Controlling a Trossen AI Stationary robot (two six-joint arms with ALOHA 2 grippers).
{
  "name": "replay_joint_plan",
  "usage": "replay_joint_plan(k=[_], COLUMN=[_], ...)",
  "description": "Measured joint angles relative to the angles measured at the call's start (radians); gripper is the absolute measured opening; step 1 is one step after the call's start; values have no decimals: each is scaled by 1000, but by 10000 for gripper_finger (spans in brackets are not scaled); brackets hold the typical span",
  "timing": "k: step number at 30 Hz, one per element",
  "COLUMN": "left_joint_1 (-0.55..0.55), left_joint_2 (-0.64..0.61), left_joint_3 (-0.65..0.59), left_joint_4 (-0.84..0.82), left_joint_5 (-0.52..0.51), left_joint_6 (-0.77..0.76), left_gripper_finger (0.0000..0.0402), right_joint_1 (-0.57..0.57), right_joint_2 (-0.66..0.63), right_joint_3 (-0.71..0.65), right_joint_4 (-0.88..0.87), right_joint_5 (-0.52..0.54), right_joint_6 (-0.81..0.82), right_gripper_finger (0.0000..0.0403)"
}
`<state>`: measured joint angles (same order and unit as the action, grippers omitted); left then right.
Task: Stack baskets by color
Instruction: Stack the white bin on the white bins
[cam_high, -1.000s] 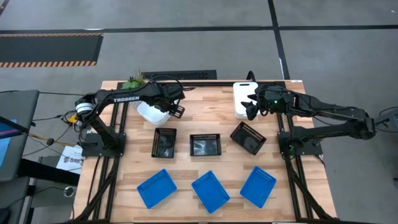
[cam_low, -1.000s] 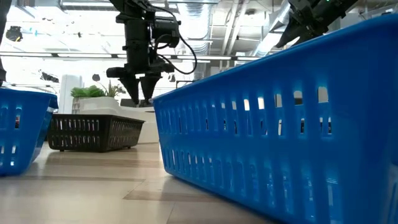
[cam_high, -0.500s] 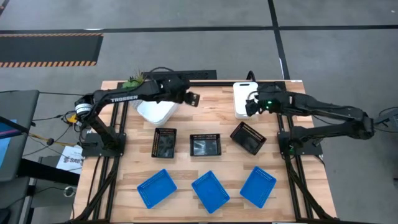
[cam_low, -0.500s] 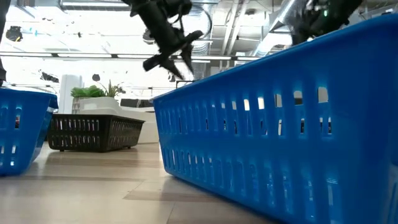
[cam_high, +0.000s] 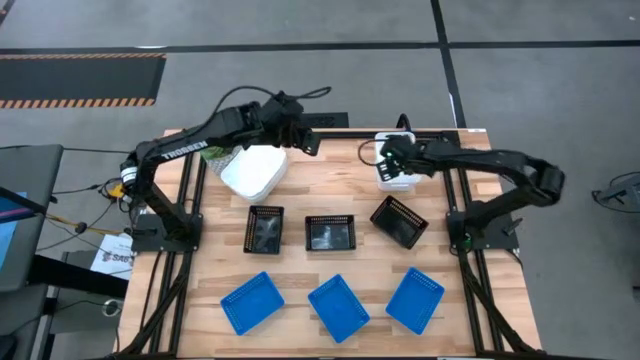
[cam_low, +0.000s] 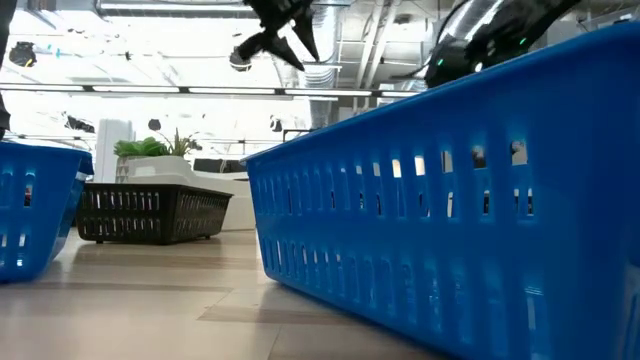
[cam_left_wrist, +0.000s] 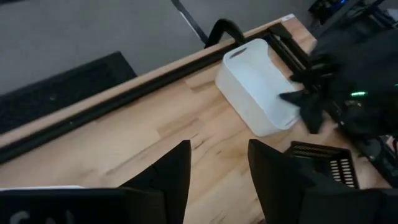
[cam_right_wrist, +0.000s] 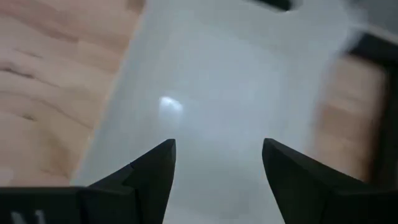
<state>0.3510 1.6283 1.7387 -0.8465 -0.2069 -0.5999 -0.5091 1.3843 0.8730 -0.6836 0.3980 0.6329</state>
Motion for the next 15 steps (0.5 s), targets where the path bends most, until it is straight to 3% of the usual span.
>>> replay_joint_plan(k=[6,11,15], left_joint_1=[-13,-14,-14], left_joint_2=[0,0,0], left_joint_3=[93,111,105], left_joint_4=[-89,-185,-252], left_joint_5=[-7,-73,-154], left_joint_6=[32,39,-13], left_gripper_finger=[146,146,146], right_joint_1=[5,67,99], right_joint_2=[167,226,209], right_joint_3=[0,1,1], right_joint_4=[266,529,627], right_joint_5=[-260,-494,-519], right_joint_6=[-55,-81,-49], right_gripper_finger=[264,264,264])
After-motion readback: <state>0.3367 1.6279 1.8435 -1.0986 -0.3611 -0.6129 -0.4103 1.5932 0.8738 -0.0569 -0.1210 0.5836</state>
